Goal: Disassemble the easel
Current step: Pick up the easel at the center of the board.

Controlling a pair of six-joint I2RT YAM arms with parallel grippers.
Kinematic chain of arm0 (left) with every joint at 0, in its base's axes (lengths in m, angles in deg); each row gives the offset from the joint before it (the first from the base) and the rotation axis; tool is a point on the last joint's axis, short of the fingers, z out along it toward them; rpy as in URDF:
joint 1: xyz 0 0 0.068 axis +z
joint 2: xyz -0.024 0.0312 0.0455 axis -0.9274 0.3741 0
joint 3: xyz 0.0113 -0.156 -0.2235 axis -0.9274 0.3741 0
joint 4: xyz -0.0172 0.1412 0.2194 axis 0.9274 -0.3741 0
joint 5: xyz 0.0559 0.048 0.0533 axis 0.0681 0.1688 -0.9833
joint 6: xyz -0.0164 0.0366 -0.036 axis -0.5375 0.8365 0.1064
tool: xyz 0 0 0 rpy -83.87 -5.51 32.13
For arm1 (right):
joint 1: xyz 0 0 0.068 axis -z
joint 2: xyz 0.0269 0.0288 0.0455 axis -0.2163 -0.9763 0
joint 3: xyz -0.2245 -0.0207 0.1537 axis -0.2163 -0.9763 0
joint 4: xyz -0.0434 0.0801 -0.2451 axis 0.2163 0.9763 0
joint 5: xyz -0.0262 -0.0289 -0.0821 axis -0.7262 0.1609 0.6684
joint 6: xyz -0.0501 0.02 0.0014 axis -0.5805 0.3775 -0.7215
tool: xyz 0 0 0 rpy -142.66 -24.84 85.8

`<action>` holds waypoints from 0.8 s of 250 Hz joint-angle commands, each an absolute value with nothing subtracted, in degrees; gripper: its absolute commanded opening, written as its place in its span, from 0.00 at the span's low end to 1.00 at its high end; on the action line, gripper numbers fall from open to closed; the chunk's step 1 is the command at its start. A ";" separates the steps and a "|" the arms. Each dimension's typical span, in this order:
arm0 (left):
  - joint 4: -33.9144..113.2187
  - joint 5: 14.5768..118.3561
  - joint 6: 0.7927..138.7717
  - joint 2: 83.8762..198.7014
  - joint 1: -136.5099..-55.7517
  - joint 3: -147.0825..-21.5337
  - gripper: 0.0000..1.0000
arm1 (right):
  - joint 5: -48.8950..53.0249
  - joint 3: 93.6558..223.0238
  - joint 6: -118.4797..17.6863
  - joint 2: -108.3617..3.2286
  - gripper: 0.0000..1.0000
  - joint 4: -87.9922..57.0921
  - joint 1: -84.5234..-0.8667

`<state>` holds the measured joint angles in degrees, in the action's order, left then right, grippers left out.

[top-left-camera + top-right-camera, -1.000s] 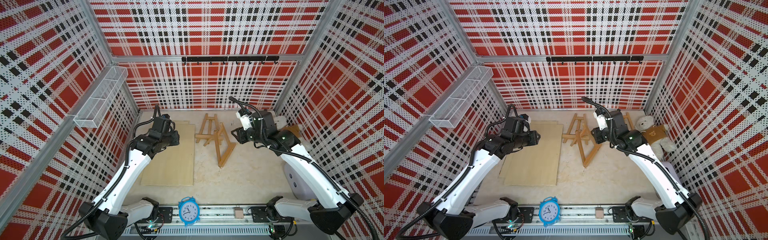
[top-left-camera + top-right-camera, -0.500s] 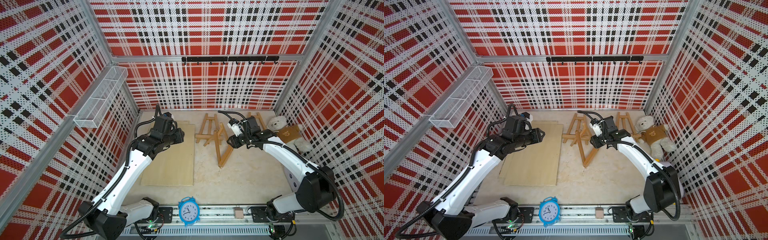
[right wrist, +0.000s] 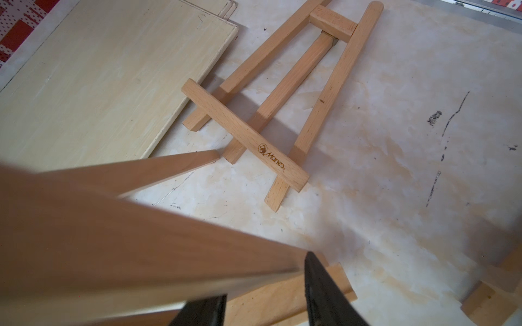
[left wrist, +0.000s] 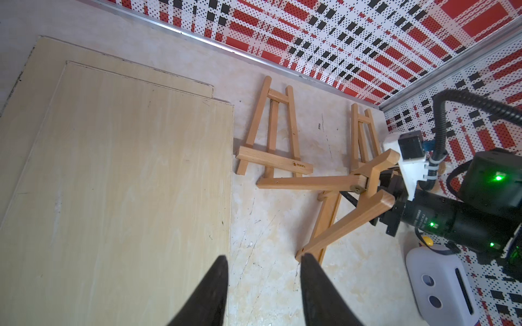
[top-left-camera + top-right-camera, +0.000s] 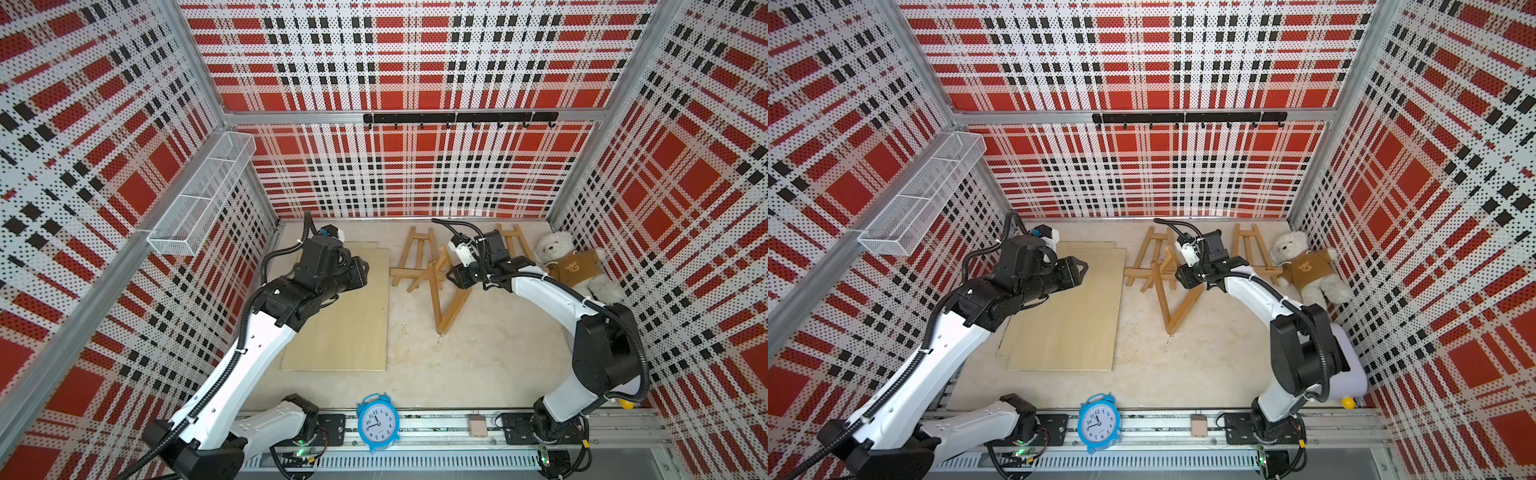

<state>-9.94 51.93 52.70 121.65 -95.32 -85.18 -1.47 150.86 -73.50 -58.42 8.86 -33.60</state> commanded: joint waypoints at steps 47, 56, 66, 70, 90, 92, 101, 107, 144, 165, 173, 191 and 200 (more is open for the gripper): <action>-10.16 51.72 51.89 122.56 -93.86 -85.22 0.46 | -5.16 147.91 -75.31 -54.78 0.16 0.86 -32.65; -9.98 51.97 52.02 122.97 -93.77 -85.37 0.46 | -4.57 147.51 -75.49 -53.50 0.15 1.28 -32.64; -9.73 52.38 52.23 123.52 -93.67 -85.60 0.46 | -3.99 147.42 -75.88 -51.81 0.15 2.72 -32.62; -9.64 52.47 52.30 123.81 -93.69 -85.76 0.46 | -3.64 147.51 -75.93 -51.05 0.15 3.42 -32.68; -9.31 53.05 52.79 125.15 -93.60 -86.64 0.46 | -1.65 148.14 -76.48 -46.80 0.15 7.26 -32.63; -9.28 53.13 52.81 125.35 -93.56 -86.75 0.46 | -1.38 148.26 -76.44 -46.33 0.15 7.71 -32.69; -9.10 53.42 53.01 125.94 -93.57 -87.25 0.46 | -0.29 148.76 -76.57 -44.27 0.14 9.49 -32.64; -8.93 53.66 53.14 126.40 -93.53 -87.52 0.46 | 0.73 149.19 -76.77 -42.84 0.14 10.67 -32.67; -7.54 55.39 53.59 128.81 -93.69 -88.69 0.45 | 5.85 155.58 -77.94 -36.78 0.14 21.32 -32.55; -6.99 56.33 53.76 130.14 -93.78 -89.33 0.46 | 9.54 162.01 -78.70 -36.69 0.14 29.36 -32.42; -6.75 56.51 53.87 130.61 -93.84 -89.58 0.46 | 11.46 164.86 -78.68 -37.43 0.13 32.82 -32.31; -5.30 55.96 53.91 131.86 -94.34 -90.16 0.46 | 13.55 172.00 -79.07 -39.97 0.11 40.93 -32.09; -4.07 55.82 54.25 132.87 -94.76 -90.70 0.46 | 13.46 174.99 -79.35 -41.02 0.11 43.87 -32.09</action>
